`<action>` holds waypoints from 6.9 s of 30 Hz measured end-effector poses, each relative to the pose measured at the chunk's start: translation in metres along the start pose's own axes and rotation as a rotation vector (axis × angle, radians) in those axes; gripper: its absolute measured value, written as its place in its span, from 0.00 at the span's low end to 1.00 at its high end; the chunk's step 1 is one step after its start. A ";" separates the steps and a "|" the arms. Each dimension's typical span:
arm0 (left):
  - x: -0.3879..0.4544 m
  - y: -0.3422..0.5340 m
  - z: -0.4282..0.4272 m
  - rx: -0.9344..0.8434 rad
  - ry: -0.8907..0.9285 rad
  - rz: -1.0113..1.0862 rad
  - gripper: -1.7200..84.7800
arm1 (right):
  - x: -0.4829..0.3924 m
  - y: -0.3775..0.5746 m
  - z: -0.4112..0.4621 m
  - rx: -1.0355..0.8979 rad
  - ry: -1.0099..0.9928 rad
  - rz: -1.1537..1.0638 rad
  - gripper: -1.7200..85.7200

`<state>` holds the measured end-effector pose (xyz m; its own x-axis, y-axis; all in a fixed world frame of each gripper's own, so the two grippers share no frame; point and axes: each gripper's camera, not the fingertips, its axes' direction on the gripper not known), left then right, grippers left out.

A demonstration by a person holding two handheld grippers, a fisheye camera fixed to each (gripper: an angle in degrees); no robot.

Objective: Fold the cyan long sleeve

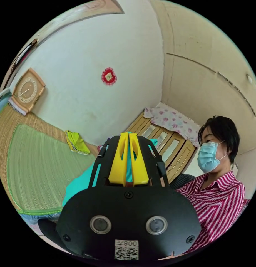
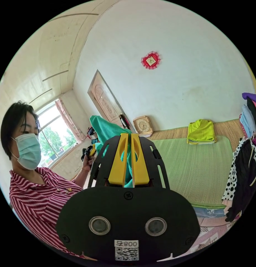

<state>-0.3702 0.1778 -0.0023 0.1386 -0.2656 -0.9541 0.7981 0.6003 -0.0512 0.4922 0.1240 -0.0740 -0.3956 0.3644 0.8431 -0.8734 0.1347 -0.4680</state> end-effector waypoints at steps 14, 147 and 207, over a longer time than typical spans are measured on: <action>0.152 0.001 0.010 0.037 0.046 0.230 0.02 | 0.026 0.002 -0.010 0.014 -0.119 0.053 0.04; -0.242 -0.158 0.165 -0.782 -0.725 -0.596 0.03 | 0.379 -0.235 0.273 -0.958 0.519 0.479 0.06; -0.328 -0.224 0.059 -0.867 -0.670 -0.584 0.10 | 0.358 -0.407 0.296 -0.832 0.663 0.241 0.09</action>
<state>-0.5598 0.0858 0.3391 0.3687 -0.8406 -0.3969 0.2259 0.4952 -0.8389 0.6223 -0.0735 0.4970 -0.0815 0.8555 0.5113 -0.2290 0.4833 -0.8450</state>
